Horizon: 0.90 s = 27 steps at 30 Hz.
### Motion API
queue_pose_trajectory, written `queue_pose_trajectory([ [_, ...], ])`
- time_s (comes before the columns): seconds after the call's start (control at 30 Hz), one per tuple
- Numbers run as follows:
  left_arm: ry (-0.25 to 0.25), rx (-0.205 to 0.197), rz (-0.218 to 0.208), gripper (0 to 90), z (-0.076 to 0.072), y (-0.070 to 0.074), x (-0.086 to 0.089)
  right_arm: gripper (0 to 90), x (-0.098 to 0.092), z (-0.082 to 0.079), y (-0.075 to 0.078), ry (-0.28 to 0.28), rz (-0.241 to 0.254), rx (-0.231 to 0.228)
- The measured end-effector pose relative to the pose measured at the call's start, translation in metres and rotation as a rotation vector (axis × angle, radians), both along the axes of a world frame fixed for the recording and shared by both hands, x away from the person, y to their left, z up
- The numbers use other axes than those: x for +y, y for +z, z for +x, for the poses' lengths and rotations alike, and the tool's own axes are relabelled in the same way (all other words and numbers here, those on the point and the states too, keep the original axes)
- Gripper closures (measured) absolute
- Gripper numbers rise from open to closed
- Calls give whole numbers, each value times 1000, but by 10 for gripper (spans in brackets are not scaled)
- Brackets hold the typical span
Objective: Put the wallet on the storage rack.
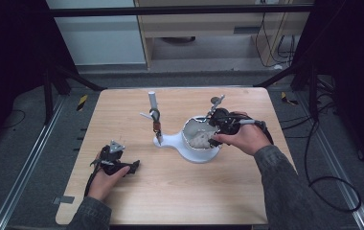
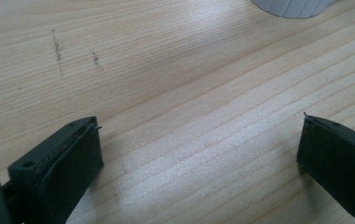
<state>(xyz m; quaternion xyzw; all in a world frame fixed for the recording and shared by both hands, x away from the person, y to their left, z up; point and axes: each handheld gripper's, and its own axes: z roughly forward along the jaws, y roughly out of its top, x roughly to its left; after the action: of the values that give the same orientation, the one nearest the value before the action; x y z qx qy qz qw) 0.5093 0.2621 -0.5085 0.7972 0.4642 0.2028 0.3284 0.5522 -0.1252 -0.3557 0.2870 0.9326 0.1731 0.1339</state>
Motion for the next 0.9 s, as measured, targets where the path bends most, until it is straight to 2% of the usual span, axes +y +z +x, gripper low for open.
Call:
queue_pose_trajectory([
  [0.4,-2,1,0,0,0,0,0,219,-13,-2,0,-29,23,-19],
  [0.67,0,-1,-4,0,0,0,-1,133,-22,-3,5,-70,44,-40],
  [0.83,-1,0,-4,0,0,0,-1,94,-29,-4,8,-93,64,-67],
  [0.9,-1,-1,-4,0,0,0,-1,94,-33,-5,8,-108,87,-70],
])
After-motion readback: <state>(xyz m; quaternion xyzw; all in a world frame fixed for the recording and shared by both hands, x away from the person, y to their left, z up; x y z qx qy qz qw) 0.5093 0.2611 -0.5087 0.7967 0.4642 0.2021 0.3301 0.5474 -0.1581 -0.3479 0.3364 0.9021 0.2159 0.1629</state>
